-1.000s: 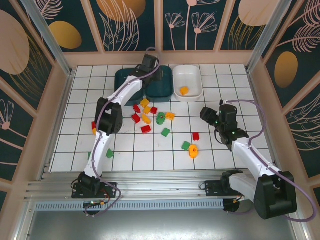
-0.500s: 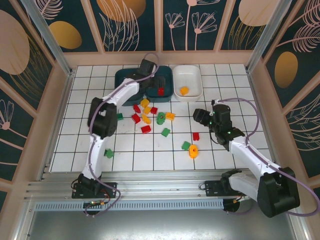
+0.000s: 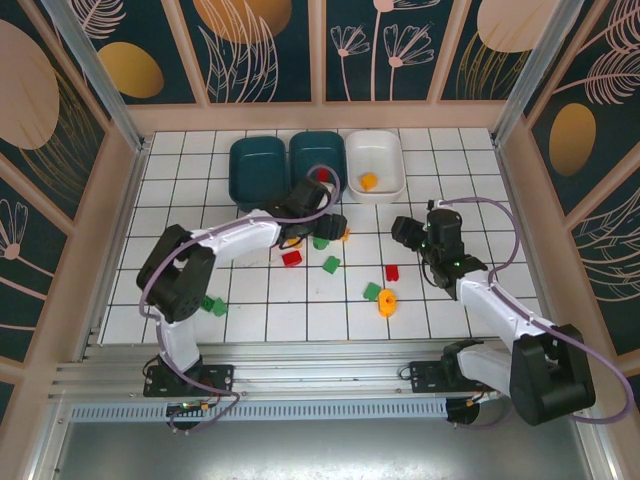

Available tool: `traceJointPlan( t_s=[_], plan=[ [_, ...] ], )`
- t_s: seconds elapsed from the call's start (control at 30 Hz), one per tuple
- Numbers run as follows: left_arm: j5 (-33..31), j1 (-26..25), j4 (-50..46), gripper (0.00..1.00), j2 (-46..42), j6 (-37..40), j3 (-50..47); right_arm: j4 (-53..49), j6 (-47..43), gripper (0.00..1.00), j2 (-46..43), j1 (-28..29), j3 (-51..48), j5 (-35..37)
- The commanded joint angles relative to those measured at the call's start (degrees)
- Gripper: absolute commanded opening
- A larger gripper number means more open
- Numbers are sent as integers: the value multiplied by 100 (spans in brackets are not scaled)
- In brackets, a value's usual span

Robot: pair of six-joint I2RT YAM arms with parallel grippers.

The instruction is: Sort the legos into containers by color

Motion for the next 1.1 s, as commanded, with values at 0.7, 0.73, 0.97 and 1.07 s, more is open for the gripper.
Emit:
traceJointPlan(
  t_s=[0.7, 0.73, 0.97, 1.07],
  plan=[
    [-492, -82, 19, 28, 279, 97, -143, 229, 80, 70, 371, 85, 31, -116],
    [-440, -92, 19, 26, 129, 83, -182, 259, 89, 70, 379, 92, 37, -121],
    [-1339, 127, 72, 21, -946, -193, -161, 394, -402, 69, 1140, 514, 560, -401],
    [-1109, 761, 189, 20, -1020, -473, -48, 235, -898, 70, 1818, 729, 1076, -500]
  ],
)
